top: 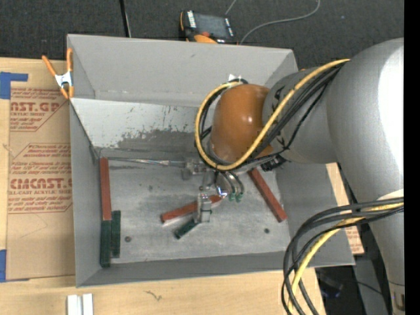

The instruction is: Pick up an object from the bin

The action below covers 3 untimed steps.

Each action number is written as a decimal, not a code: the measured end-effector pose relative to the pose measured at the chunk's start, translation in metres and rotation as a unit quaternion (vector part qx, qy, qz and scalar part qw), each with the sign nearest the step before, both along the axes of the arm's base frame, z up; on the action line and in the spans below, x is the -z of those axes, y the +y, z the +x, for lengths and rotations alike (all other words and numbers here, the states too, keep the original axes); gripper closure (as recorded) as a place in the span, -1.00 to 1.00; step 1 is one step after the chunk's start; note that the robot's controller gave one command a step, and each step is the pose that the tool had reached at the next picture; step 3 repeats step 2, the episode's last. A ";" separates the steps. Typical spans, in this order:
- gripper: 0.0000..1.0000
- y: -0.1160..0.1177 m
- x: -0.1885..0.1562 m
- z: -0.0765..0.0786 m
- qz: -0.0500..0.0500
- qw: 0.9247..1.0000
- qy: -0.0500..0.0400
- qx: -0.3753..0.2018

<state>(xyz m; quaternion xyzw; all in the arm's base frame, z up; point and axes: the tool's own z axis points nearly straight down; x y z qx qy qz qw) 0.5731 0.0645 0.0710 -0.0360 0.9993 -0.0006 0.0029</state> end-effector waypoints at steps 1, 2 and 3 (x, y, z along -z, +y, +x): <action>1.00 0.004 0.000 -0.002 0.002 1.000 0.001 -0.003; 1.00 -0.006 -0.156 0.024 0.001 1.000 -0.003 -0.019; 1.00 -0.006 -0.156 0.024 0.001 1.000 -0.003 -0.019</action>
Offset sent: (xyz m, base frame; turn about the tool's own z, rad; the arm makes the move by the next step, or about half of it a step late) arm 0.0000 0.0000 0.0000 0.0000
